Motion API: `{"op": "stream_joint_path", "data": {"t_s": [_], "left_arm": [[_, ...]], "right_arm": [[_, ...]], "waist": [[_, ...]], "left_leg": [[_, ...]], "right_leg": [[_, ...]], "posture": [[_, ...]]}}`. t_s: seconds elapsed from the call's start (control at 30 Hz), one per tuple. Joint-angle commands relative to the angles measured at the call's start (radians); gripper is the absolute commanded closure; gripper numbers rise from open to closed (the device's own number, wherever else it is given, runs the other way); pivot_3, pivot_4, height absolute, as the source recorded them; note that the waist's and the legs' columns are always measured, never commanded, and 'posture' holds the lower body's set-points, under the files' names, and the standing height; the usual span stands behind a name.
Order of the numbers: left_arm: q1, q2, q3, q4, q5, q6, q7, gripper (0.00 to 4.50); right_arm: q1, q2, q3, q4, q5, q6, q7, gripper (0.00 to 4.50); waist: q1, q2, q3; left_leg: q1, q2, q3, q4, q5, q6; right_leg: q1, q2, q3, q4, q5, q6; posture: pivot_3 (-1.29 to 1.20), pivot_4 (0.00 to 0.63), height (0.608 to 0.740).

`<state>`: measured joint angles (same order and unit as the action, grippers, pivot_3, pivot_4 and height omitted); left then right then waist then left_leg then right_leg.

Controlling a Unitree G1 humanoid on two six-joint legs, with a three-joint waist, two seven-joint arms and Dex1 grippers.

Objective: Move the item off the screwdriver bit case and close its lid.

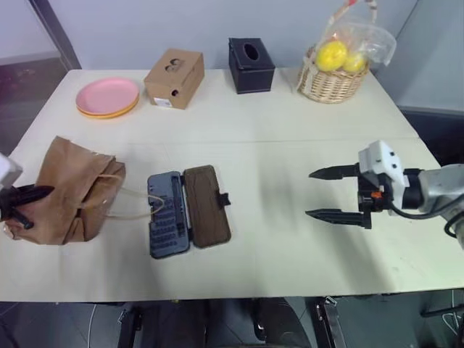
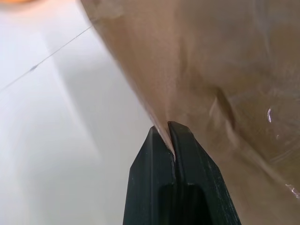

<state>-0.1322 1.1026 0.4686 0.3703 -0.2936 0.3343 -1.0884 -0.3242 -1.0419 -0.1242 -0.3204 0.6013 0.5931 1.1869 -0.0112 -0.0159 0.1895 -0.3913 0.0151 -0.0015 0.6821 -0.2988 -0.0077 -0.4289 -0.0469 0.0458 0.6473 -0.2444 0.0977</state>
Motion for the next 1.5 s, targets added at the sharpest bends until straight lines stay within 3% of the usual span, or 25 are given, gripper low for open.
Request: {"op": "stream_joint_path", "data": {"t_s": [0.03,0.23,0.5,0.83,1.1,1.27,1.5], "left_arm": [[-0.009,-0.012,0.058,-0.165,-0.142,0.124,-0.046,4.49],[-0.050,-0.050,-0.031,-0.328,-0.216,0.228,-0.048,4.49],[-0.159,-0.089,-0.147,-0.311,-0.219,0.242,-0.063,4.49],[-0.177,-0.037,-0.129,-0.222,-0.196,0.205,-0.090,4.49],[-0.200,-0.026,0.064,-0.109,-0.265,0.292,-0.007,4.49],[-0.193,0.011,0.137,0.121,-0.167,0.129,0.103,4.49],[-0.137,0.025,0.075,0.313,-0.013,-0.092,0.222,4.49]], "right_arm": [[-0.035,0.000,-0.008,0.011,-0.007,-0.020,0.008,0.00],[-0.010,-0.001,-0.026,-0.011,-0.005,-0.013,0.001,0.00],[0.051,-0.020,-0.085,-0.059,0.010,0.012,-0.020,0.00],[0.068,-0.011,-0.091,-0.076,0.006,0.016,-0.035,0.00],[0.052,-0.004,-0.064,-0.077,0.008,0.017,-0.039,0.00],[0.024,0.004,-0.039,-0.066,0.005,0.017,-0.041,0.00],[0.002,0.011,-0.015,-0.053,0.004,0.015,-0.035,0.00]], "waist": [[0.000,-0.001,0.000],[-0.003,-0.001,0.000],[-0.005,-0.001,0.000],[-0.003,-0.001,0.000],[-0.006,-0.001,0.000],[-0.010,-0.001,0.000],[-0.001,-0.001,0.000]], "left_leg": [[0.000,0.000,0.000,0.000,0.000,0.000],[0.000,0.000,0.000,0.000,0.000,0.000],[0.000,-0.001,0.000,0.000,0.000,0.000],[0.000,-0.001,0.000,0.000,0.000,0.000],[0.000,0.000,0.000,0.000,0.000,0.000],[0.000,0.000,0.000,0.000,0.000,0.000],[0.000,-0.001,0.000,0.000,0.000,0.000]], "right_leg": [[0.000,0.000,0.000,0.000,0.000,0.000],[0.000,0.000,0.000,0.000,0.000,0.000],[0.000,0.001,0.000,0.000,0.000,0.000],[0.000,0.001,0.000,0.000,0.000,0.000],[0.000,0.001,0.000,0.000,0.000,0.000],[0.000,0.002,0.000,0.000,0.000,0.000],[0.000,-0.001,0.000,0.000,0.000,0.000]], "posture": [[0.00,0.150,0.740],[0.00,0.150,0.740],[0.00,0.150,0.740],[0.00,0.150,0.740],[0.00,0.150,0.740],[0.00,0.150,0.740],[0.00,0.150,0.740]]}}
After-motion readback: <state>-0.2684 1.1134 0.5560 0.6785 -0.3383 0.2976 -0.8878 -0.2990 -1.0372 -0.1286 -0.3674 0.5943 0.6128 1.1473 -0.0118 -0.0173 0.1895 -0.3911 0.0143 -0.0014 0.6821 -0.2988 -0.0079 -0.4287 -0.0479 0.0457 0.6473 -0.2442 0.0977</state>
